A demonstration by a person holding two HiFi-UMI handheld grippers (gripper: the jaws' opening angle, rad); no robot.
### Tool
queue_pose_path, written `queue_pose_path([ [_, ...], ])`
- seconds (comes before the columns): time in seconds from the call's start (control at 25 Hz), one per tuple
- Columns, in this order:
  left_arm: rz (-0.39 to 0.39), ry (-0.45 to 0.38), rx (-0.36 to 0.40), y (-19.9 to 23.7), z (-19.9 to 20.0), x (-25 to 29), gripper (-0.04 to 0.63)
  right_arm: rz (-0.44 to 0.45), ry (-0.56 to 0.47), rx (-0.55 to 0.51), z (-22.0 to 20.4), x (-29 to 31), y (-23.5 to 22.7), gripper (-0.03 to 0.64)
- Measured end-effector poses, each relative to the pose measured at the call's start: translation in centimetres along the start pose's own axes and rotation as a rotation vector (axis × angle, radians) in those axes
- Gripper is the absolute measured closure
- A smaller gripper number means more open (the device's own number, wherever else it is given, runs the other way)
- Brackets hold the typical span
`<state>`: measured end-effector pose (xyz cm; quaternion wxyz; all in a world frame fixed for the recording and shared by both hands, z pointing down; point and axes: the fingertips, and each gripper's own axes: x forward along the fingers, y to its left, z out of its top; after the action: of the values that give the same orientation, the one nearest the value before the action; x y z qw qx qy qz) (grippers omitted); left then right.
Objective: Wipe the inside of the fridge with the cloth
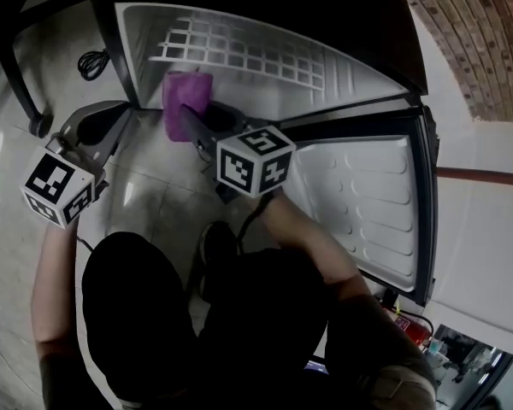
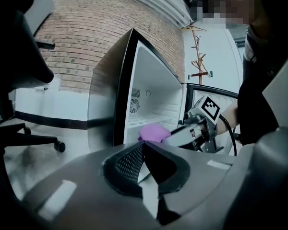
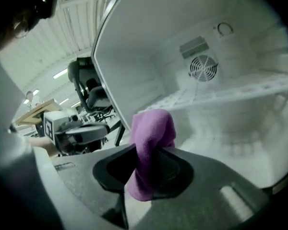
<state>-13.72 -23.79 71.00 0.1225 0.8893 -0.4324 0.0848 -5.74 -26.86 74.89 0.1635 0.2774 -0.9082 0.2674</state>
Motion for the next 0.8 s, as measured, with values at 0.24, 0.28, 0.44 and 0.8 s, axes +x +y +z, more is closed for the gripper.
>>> queue_pose_path([
  [0.24,0.033,0.027,-0.014,1.9,-2.5,-0.3,0.577,0.009,-0.046,0.083,-2.2,6.6,-2.8,0.539],
  [0.28,0.039,0.021,-0.016,2.2,-2.6,-0.2,0.578,0.01,-0.094,0.086,-1.1,7.3,-3.5,0.539],
  [0.44,0.045,0.036,0.0,2.9,-3.2,0.0,0.578,0.08,-0.208,0.019,3.1,10.1,-3.7,0.538],
  [0.8,0.042,0.061,-0.019,3.1,-4.1,0.1,0.578,0.025,-0.162,0.011,2.4,13.9,-5.4,0.54],
])
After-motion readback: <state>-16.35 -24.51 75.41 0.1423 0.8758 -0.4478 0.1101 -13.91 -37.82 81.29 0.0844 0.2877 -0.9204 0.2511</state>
